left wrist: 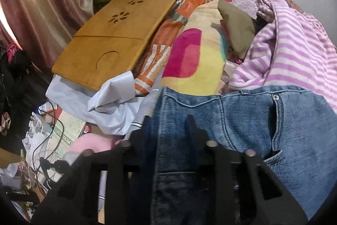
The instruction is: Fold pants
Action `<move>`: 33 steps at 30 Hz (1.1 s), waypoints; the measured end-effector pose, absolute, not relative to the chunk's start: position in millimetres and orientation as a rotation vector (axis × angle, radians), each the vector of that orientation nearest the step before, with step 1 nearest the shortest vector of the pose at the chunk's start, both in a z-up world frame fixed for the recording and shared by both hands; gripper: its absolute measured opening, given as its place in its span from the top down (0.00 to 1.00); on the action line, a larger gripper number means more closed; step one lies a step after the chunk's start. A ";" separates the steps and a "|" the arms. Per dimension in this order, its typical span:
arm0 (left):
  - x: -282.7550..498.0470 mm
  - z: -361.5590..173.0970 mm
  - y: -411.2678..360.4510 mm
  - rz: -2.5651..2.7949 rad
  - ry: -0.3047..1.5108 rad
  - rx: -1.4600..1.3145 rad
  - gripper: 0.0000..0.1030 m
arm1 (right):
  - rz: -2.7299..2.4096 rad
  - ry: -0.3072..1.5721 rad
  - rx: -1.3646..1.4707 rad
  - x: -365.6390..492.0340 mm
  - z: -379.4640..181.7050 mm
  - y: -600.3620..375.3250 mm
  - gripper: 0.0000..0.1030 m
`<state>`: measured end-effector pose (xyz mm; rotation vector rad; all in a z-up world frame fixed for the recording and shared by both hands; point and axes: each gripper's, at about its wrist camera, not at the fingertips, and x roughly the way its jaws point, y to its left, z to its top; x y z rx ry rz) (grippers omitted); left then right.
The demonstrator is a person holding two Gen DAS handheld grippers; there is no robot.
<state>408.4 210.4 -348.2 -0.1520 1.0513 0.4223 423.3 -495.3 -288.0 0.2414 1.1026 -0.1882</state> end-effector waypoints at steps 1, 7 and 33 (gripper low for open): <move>407.1 -346.3 212.5 0.416 1.051 -0.163 0.76 | -0.187 1.094 0.236 423.4 -282.4 -493.5 0.91; 399.2 -326.2 211.5 0.409 1.020 -0.150 0.83 | -0.145 0.943 0.228 404.6 -215.2 -488.2 0.94; 352.7 -300.1 216.1 0.334 1.044 -0.161 0.87 | -0.234 1.135 0.155 289.9 -261.7 -495.1 0.87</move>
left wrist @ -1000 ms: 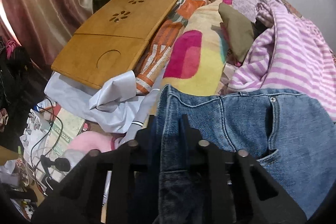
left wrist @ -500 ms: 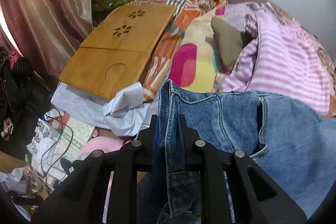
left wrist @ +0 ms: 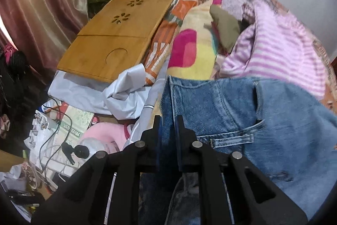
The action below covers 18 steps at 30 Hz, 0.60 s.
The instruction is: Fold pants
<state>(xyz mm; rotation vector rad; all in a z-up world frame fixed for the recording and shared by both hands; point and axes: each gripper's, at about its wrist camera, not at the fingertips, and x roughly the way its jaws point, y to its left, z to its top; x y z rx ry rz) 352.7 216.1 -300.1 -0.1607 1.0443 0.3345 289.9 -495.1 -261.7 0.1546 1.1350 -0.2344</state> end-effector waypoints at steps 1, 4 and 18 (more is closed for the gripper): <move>351.1 -295.3 217.8 0.333 1.033 -0.160 0.85 | -0.244 1.126 0.128 287.7 -255.5 -492.9 0.85; 349.3 -281.3 223.7 0.327 0.996 -0.146 0.68 | -0.216 1.057 0.059 286.3 -223.1 -472.6 0.74; 413.1 -338.1 248.2 0.220 1.147 -0.212 0.31 | 0.245 0.894 -0.031 344.0 -165.8 -294.6 0.45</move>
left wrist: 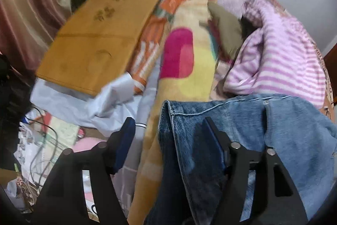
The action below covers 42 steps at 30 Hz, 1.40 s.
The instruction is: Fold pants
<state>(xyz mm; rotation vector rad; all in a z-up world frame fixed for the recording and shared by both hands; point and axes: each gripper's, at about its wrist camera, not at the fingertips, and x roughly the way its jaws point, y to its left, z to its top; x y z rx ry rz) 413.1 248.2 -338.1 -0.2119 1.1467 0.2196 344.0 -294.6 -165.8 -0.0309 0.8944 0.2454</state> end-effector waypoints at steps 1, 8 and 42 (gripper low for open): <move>418.0 -346.1 250.8 0.216 1.170 -0.221 0.30 | 0.278 0.903 -0.047 350.8 -171.5 -280.0 0.44; 429.9 -365.1 258.1 0.128 1.176 -0.287 0.29 | 0.473 1.046 -0.193 397.8 -240.2 -179.2 0.41; 370.7 -244.8 205.2 0.036 0.860 -0.098 0.90 | 0.851 1.295 -0.283 387.3 -279.8 -121.1 0.54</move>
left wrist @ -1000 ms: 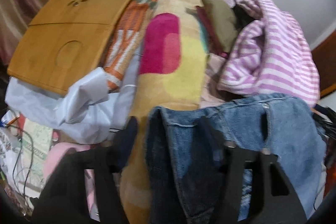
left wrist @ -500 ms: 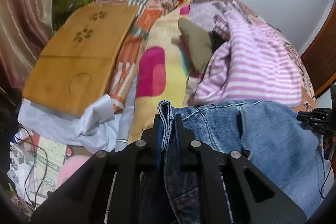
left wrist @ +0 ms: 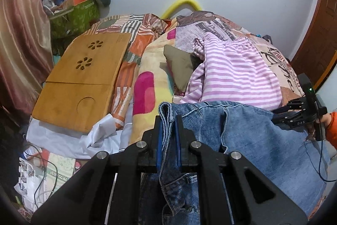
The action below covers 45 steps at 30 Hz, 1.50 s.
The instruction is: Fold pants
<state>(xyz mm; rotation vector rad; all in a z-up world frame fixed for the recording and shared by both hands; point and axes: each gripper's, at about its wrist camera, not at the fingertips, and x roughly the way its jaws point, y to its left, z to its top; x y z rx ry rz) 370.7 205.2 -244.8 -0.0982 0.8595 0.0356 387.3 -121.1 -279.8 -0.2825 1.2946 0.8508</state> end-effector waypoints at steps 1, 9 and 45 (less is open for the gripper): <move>372.2 -246.2 204.6 0.040 0.861 -0.092 0.90 | 0.857 1.293 -0.301 387.7 -279.7 -119.1 0.61; 370.8 -242.1 203.9 0.037 0.851 -0.105 0.90 | 0.774 1.222 -0.315 339.9 -264.6 -124.6 0.88; 178.9 -204.5 192.6 -0.013 0.767 -0.100 0.90 | 0.632 0.871 -0.134 177.8 -126.9 -182.1 0.91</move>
